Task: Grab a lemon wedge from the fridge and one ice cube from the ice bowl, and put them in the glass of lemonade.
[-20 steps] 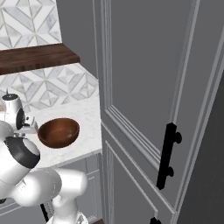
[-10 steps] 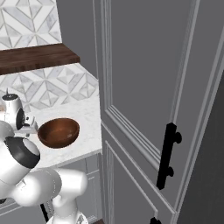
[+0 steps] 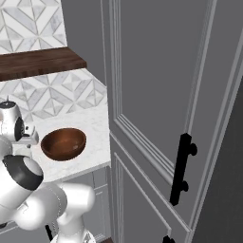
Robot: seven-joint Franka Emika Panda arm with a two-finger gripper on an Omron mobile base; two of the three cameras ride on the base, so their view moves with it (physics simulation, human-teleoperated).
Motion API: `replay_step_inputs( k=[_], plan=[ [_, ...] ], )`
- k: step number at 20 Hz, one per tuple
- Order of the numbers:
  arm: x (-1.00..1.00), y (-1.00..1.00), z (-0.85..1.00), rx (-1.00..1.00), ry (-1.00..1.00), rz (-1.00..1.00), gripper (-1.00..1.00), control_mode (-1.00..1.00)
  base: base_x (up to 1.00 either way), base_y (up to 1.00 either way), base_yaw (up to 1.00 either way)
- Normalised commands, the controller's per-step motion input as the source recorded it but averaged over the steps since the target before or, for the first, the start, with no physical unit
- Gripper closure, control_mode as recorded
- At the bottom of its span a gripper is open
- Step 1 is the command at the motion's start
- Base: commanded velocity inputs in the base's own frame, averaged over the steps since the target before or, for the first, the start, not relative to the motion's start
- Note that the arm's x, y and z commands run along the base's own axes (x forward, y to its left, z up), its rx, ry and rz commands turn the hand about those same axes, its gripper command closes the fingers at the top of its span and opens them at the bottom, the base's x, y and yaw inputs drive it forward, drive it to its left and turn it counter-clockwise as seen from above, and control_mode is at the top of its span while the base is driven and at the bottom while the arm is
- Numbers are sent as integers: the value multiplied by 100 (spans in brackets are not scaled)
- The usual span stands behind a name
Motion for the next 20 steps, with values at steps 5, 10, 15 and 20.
replay_step_inputs(
  k=[5, 10, 15, 20],
  plan=[
    [-15, -27, 5, 5, -7, 0, -100, -100, 0, 0, 0],
    [-21, -43, 6, 7, -1, 0, -100, -100, 0, 0, 0],
    [-17, -84, 32, 0, 10, -1, -100, -100, 0, 0, 0],
    [-4, -100, 71, -7, 18, -15, -100, -100, 0, 0, 0]
  ],
)
